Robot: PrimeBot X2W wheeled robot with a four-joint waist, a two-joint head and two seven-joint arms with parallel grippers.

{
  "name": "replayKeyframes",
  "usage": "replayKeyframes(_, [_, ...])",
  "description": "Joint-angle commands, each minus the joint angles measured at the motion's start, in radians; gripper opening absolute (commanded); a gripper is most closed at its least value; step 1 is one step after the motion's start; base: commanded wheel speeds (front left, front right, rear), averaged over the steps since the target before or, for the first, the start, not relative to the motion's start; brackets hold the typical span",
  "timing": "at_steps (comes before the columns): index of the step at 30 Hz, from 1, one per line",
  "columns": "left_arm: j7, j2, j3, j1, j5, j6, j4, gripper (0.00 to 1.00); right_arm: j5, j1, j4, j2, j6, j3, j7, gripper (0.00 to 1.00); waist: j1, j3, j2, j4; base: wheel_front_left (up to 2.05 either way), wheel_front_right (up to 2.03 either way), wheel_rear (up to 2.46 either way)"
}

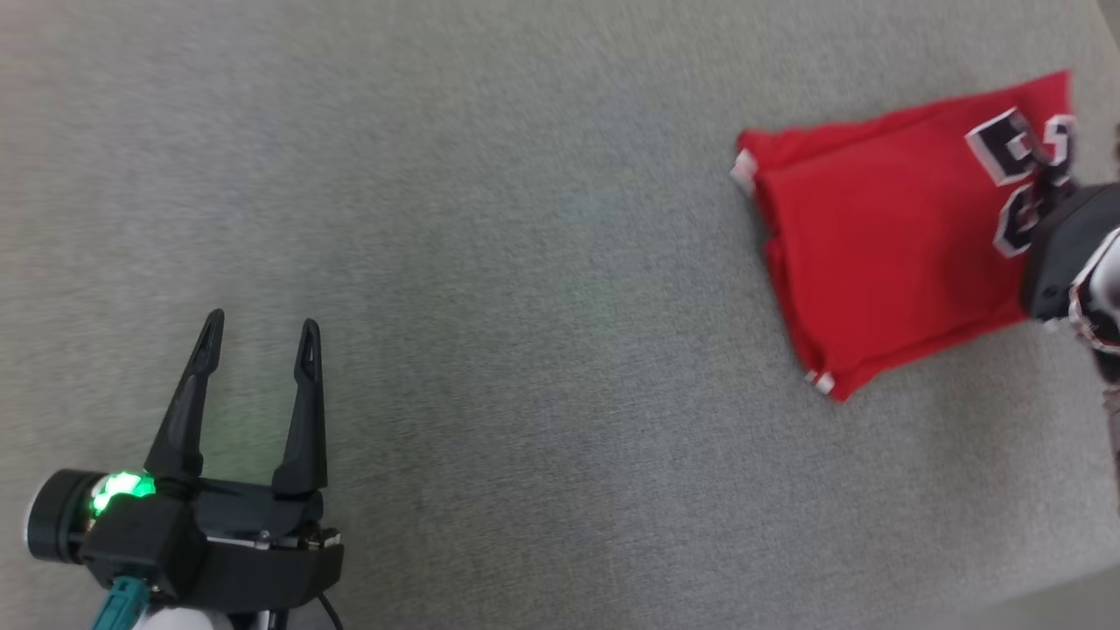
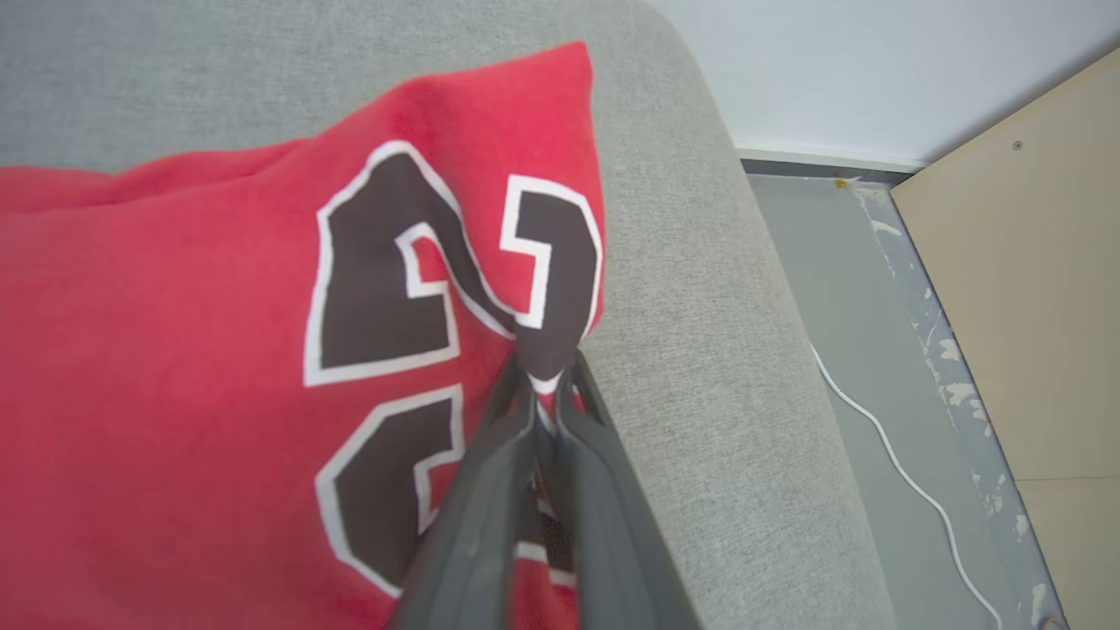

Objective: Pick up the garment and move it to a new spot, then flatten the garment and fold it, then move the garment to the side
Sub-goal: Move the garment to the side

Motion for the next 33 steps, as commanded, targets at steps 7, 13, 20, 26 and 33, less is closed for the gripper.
replayKeyframes(7, [-0.003, 0.044, -0.021, -0.03, -0.004, -0.001, -0.03, 1.0, -0.111, -0.092, 0.082, -0.02, -0.002, -0.113, -0.144, 0.0, -0.0002, 0.137, -0.0003, -0.09, 0.0, 0.0, 0.0])
replayKeyframes(13, [-0.002, 0.054, -0.021, -0.03, 0.003, 0.0, -0.047, 1.0, -0.225, -0.125, 0.111, -0.008, -0.002, -0.211, -0.247, 0.0, -0.0002, 0.161, -0.0003, -0.096, 0.0, 0.0, 0.0])
replayKeyframes(20, [-0.002, 0.058, -0.028, -0.038, 0.0, 0.0, -0.045, 1.0, -0.301, -0.133, 0.113, 0.023, -0.002, -0.287, -0.318, 0.38, -0.0002, 0.169, -0.0003, -0.093, 0.0, 0.0, 0.0])
replayKeyframes(26, [-0.002, 0.045, -0.036, -0.04, -0.006, 0.0, -0.029, 1.0, -0.353, -0.117, 0.084, 0.056, -0.002, -0.312, -0.416, 1.0, -0.0002, 0.152, -0.0003, -0.077, 0.0, 0.0, 0.0])
replayKeyframes(33, [-0.002, 0.002, -0.024, -0.025, -0.02, 0.0, -0.003, 1.0, -0.304, -0.027, 0.028, 0.091, -0.002, -0.244, -0.505, 1.0, -0.0002, 0.065, -0.0003, -0.025, 0.0, 0.0, 0.0])
